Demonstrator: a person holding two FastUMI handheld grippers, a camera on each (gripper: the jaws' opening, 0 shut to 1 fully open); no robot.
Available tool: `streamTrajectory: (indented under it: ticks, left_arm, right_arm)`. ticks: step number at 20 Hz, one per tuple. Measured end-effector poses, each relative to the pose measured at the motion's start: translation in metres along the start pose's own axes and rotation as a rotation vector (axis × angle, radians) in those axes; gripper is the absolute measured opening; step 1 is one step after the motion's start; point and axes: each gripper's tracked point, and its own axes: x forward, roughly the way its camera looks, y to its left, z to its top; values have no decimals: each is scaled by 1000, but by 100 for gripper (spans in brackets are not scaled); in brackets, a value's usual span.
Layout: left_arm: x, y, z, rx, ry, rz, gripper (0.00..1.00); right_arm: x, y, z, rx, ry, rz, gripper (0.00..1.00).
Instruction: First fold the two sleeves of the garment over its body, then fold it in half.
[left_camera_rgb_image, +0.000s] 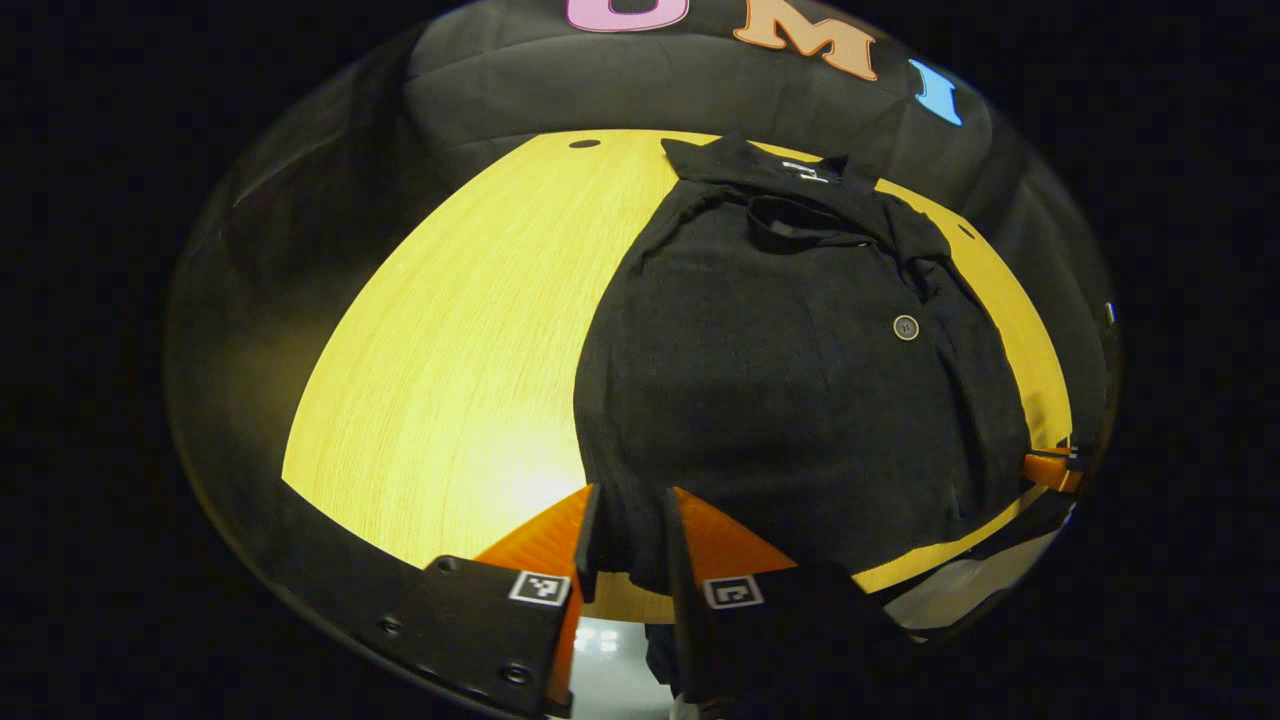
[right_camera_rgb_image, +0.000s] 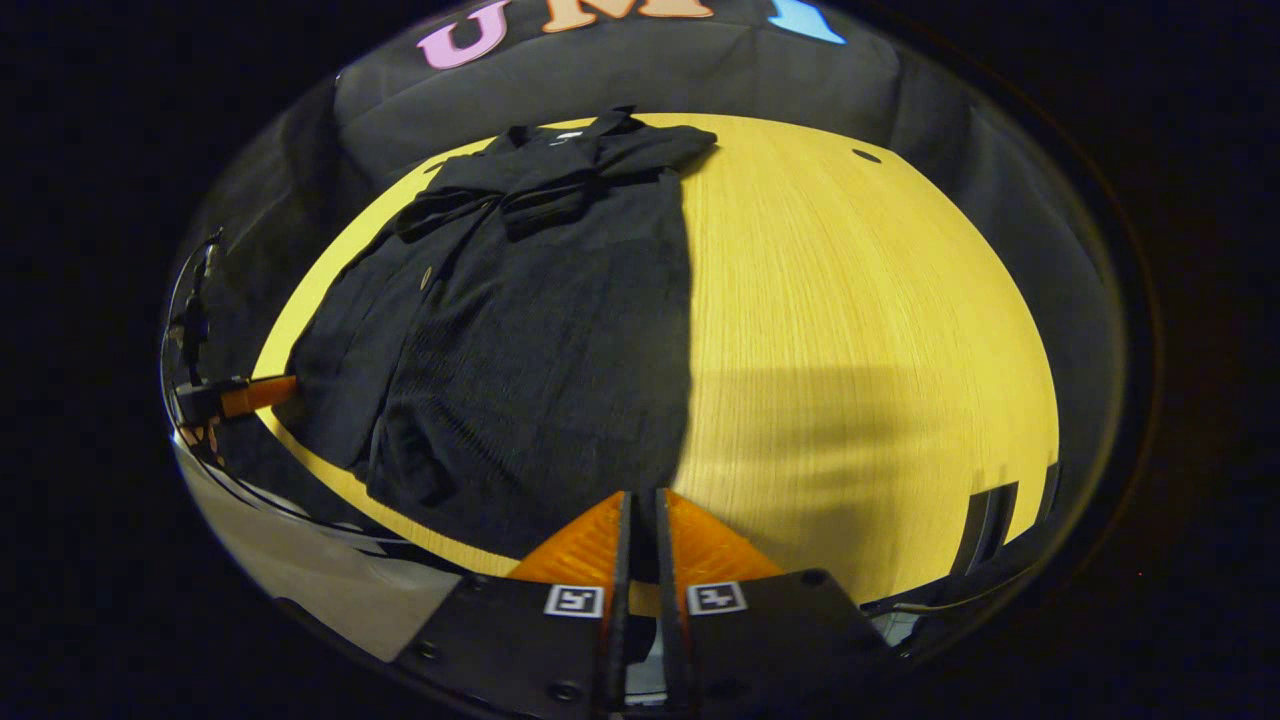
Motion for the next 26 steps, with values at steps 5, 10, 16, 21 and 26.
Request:
streamTrajectory:
  ticks: [5,10,16,21,26]
  left_arm:
    - [-3,1,0,-32,6,-11,1]
    - [-3,-1,1,-77,6,-24,0]
    - [-13,-11,17,-94,-16,-61,0]
    - [-31,-37,82,-124,-132,-151,0]
    - [-22,-66,153,-85,-235,-228,0]
  right_arm:
    - [2,1,-2,-8,1,16,3]
    - [0,3,3,-60,-24,-4,3]
    - [-18,10,28,-26,-91,33,2]
    - [-30,23,75,-18,-176,82,0]
    - [-28,29,131,-48,-251,100,2]
